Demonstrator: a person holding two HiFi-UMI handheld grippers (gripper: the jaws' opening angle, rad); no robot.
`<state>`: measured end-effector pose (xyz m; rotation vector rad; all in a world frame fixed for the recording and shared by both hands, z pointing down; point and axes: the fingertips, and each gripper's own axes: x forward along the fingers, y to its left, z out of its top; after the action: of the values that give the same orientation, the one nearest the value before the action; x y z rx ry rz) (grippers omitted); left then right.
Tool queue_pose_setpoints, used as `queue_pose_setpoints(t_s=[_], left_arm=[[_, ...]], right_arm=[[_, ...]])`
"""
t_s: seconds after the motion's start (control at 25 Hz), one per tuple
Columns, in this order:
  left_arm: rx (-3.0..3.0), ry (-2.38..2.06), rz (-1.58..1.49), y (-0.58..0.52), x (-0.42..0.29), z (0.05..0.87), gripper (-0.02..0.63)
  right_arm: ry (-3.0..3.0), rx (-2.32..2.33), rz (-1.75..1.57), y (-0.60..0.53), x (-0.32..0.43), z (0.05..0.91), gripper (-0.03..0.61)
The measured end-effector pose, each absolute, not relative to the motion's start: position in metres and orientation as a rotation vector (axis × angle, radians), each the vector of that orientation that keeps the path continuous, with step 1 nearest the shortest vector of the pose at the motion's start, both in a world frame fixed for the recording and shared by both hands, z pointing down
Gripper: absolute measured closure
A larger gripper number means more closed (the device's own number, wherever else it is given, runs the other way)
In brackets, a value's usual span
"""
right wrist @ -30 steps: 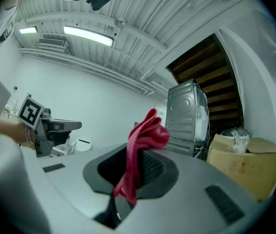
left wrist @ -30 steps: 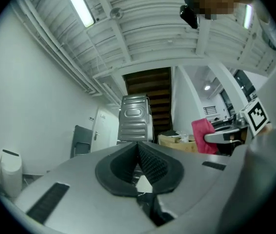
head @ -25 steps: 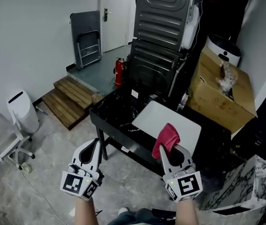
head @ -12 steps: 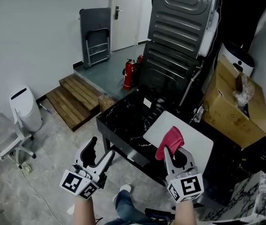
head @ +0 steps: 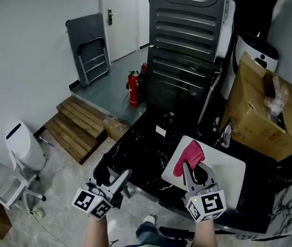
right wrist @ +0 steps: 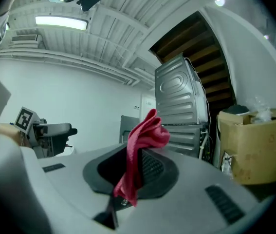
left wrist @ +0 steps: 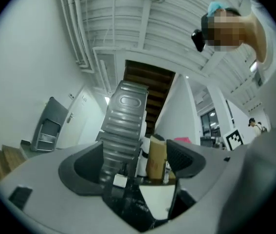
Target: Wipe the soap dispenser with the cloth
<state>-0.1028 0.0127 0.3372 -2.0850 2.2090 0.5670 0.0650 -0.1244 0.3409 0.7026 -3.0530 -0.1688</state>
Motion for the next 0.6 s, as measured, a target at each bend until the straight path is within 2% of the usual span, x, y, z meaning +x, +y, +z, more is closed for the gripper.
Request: queue_pose_setpoints(t_s=[0.12, 0.24, 0.4, 0.6], left_arm=[[-2.062, 2.074, 0.8, -0.01, -0.131, 0.321, 0.219], [-2.039, 2.066, 0.821, -0.035, -0.151, 0.321, 0.219], [-2.104, 2.129, 0.686, -0.074, -0.164, 0.336, 0.219], [-2.212, 2.159, 0.334, -0.115, -0.17, 0.362, 0.219]], right_arm=[[-3.027, 0.775, -0.13, -0.153, 0.052, 0.347, 0.526], [-3.001, 0.836, -0.109, -0.175, 0.045, 0.351, 0.526], [-2.971, 0.904, -0.075, -0.193, 0.04, 0.354, 0.526], [-2.928, 0.976, -0.047, -0.201, 0.041, 0.36, 0.526]])
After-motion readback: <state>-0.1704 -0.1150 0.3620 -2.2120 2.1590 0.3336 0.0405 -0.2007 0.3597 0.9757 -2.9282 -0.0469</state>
